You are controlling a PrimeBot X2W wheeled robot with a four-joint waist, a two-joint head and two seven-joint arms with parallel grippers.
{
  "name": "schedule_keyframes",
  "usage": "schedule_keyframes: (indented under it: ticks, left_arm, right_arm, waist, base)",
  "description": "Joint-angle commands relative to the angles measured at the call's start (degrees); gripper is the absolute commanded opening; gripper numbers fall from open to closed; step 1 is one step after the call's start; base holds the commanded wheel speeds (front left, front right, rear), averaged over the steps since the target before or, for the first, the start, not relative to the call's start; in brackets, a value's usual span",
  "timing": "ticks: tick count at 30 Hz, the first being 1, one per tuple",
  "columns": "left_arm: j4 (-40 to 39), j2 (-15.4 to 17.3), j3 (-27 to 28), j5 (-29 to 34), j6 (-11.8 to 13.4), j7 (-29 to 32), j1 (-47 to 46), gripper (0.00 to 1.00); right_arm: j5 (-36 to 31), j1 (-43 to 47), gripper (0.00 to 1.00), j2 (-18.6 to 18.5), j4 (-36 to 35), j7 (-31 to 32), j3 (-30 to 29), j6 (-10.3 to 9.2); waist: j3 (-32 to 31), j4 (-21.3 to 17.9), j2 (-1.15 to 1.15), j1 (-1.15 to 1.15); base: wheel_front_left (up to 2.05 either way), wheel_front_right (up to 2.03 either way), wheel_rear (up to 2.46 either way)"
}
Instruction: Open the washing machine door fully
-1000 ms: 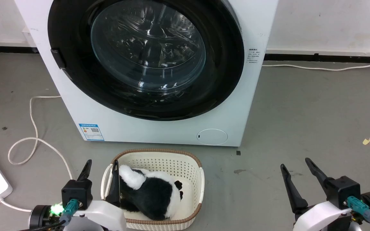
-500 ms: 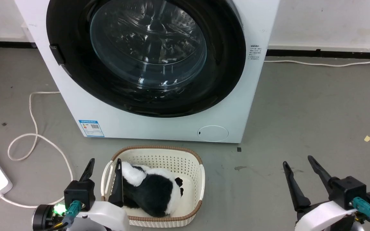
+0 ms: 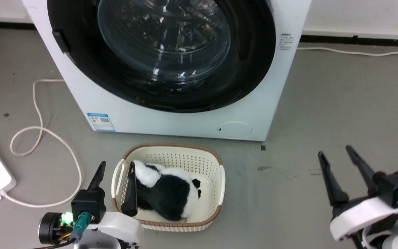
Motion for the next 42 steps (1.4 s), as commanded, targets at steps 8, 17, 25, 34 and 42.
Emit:
schedule_keyframes:
  ticks: [8, 17, 25, 34, 42]
  left_arm:
    - [-0.8, 0.0, -1.0, -0.7, 1.1, -1.6, -2.2, 1.0]
    - [-1.4, 0.0, -2.3, -1.6, 2.1, -2.6, -3.9, 1.0]
    - [-1.9, 0.1, -2.9, -2.2, 3.0, -3.5, -5.3, 1.0]
    - [-2.6, 0.1, -4.0, -3.0, 3.9, -4.6, -7.0, 1.0]
    - [-2.9, 0.1, -5.4, -3.7, 4.7, -5.5, -8.2, 1.0]
  right_arm:
    - [4.7, -6.7, 1.0, -2.4, -0.8, 0.7, -0.7, -0.02]
    - [9.0, -13.6, 0.0, -2.7, -0.4, 2.2, -3.3, -0.02]
    - [12.5, -20.3, 0.0, -2.2, 1.5, 4.7, -5.5, -0.02]
    - [15.6, -30.4, 0.0, -1.0, 7.6, 8.8, -10.0, -0.03]
    - [18.2, -40.7, 0.0, 0.0, 15.1, 12.0, -15.1, -0.03]
  waist:
    - [3.1, 1.6, 0.0, 0.0]
    - [6.2, 3.5, 0.0, 0.0]
    - [8.6, 4.8, 0.0, 0.0]
    - [11.8, 6.8, 0.0, 0.0]
    - [15.0, 8.8, 0.0, 0.0]
  base:
    - [0.0, 0.0, 0.0]
    - [0.0, 0.0, 0.0]
    - [0.0, 0.0, 0.0]
    - [0.0, 0.0, 0.0]
    - [0.0, 0.0, 0.0]
